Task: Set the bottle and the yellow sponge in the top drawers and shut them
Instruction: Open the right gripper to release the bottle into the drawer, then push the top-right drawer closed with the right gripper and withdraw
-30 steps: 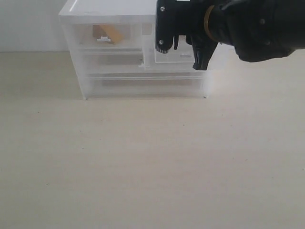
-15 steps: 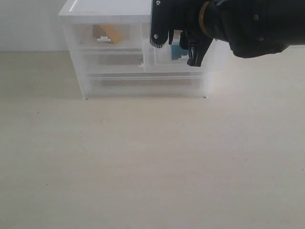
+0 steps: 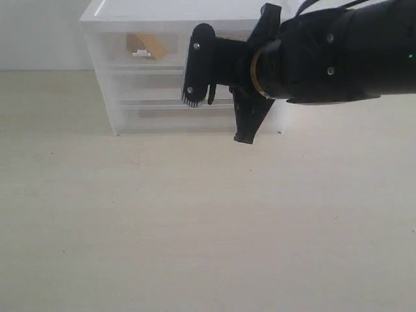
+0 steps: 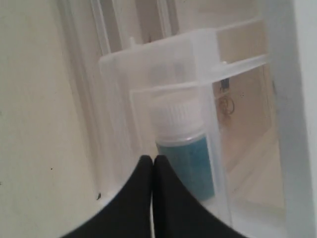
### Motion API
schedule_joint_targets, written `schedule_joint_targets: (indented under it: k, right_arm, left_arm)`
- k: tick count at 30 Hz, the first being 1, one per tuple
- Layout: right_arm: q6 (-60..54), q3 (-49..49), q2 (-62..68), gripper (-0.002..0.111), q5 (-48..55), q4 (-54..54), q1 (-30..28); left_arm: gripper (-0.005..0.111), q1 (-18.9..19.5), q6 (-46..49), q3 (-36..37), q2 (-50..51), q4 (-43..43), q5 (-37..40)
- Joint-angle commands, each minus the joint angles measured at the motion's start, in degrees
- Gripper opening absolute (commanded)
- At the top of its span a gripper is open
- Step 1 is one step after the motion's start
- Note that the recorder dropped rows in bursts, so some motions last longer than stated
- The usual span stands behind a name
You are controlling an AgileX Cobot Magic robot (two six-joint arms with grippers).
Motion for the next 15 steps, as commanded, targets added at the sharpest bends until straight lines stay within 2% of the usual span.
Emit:
schedule_joint_targets:
  k: [1, 11, 15]
  right_arm:
    - [2.69, -5.31, 3.43, 0.000, 1.06, -2.03, -2.34]
    - [10.35, -19.33, 12.60, 0.000, 1.79, -3.23, -6.98]
    - [18.38, -21.86, 14.14, 0.000, 7.47, -2.05, -6.86]
  left_arm:
    - [0.004, 0.17, 0.04, -0.03, -0.18, -0.23, -0.21]
    - [0.004, 0.17, 0.04, -0.03, -0.18, -0.23, -0.35]
    - [0.004, 0.17, 0.04, -0.03, -0.18, -0.23, -0.35]
